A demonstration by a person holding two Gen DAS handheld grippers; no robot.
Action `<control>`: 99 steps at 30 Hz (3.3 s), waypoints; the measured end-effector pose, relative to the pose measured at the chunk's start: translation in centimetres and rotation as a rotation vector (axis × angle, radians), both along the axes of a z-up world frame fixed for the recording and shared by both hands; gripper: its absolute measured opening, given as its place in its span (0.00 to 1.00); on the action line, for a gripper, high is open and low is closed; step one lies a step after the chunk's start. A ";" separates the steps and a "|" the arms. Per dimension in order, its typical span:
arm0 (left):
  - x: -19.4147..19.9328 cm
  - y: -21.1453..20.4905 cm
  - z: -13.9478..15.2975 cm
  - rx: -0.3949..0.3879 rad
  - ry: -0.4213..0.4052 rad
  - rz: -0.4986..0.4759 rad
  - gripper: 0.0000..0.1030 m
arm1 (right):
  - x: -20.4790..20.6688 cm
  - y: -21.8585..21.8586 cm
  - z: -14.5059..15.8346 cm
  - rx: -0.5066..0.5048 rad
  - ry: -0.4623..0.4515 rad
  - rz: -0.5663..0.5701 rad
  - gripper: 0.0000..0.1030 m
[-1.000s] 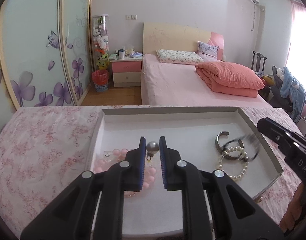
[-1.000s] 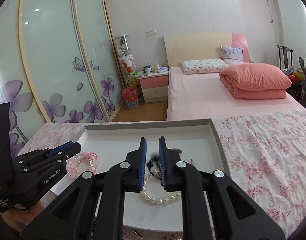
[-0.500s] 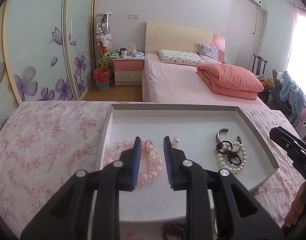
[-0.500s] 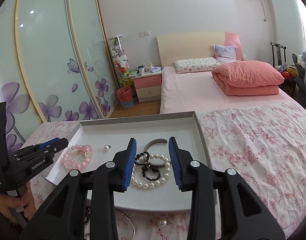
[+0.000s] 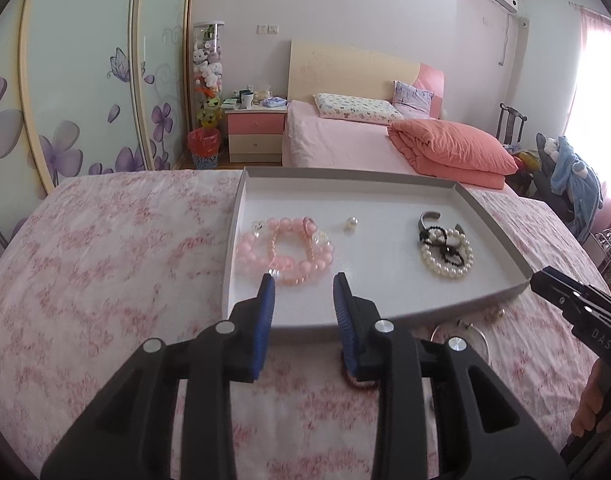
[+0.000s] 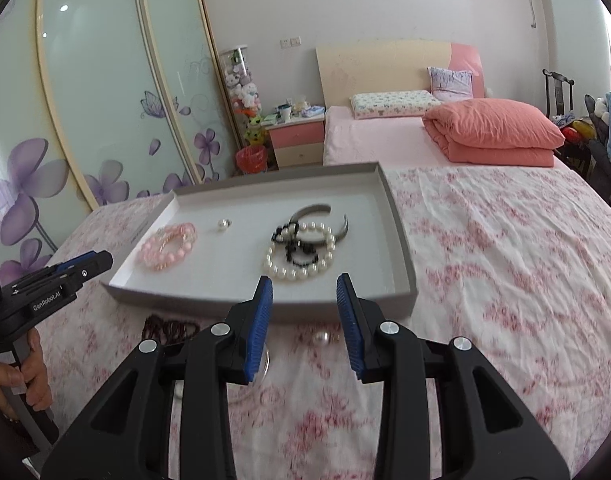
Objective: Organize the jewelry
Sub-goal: 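Withdraw both tools from the tray toward the jewelry left on the bed, then grasp the silver hoop bangle with the right tool while the left tool grasps the dark red bead strand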
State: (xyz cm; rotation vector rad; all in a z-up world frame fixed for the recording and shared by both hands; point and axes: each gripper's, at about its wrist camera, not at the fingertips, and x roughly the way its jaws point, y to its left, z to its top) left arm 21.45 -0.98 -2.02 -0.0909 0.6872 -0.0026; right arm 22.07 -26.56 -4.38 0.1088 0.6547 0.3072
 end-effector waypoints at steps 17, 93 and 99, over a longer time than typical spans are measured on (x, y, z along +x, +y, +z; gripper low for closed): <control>-1.7 1.2 -1.0 0.005 0.009 0.034 0.34 | -0.7 4.4 -4.0 -0.170 0.180 0.103 0.27; 1.1 -7.3 -5.5 0.060 0.231 -0.164 0.58 | -3.2 0.6 -4.7 -0.217 0.215 -0.015 0.68; 1.3 -7.6 -5.4 0.101 0.230 -0.148 0.38 | -3.2 0.6 -4.7 -0.218 0.215 -0.015 0.68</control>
